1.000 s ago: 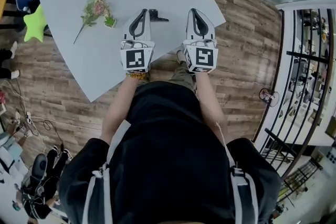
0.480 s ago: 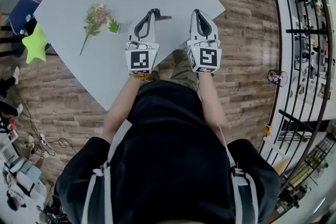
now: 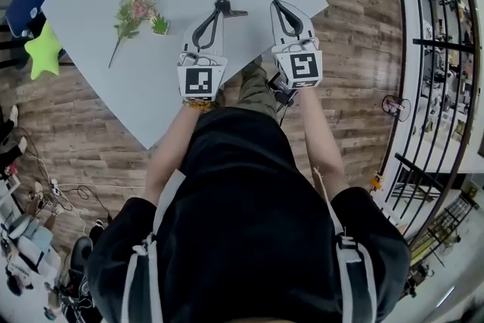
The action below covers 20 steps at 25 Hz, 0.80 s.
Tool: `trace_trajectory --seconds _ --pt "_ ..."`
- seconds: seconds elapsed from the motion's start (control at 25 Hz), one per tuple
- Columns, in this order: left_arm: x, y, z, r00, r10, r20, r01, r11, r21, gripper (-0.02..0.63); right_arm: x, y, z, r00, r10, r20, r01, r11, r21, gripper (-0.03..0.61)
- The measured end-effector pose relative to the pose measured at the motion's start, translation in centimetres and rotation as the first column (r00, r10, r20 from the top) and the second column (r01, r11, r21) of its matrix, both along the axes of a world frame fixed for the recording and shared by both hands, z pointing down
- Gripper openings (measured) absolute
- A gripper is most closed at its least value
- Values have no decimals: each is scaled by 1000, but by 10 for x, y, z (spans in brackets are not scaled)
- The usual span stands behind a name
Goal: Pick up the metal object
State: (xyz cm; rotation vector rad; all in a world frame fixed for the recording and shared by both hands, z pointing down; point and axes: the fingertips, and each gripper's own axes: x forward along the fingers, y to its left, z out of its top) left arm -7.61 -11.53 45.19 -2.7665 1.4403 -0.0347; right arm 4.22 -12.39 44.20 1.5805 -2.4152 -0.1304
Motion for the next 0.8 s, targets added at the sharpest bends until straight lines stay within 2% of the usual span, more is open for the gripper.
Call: trace_trajectory --seconds 0.12,0.44,0.8 --pt "-5 -3 5 1000 -7 9 7 1000 -5 3 -2 -10 14 999 -42 15 43 999 -25 0" --pt "-13 -6 14 998 -17 56 17 1000 -5 3 -15 -30 44 981 -188 -57 184 980 -71 2" --pt "-9 -14 21 998 11 67 -9 999 -31 3 -33 -42 75 940 -335 -68 323 936 -143 8"
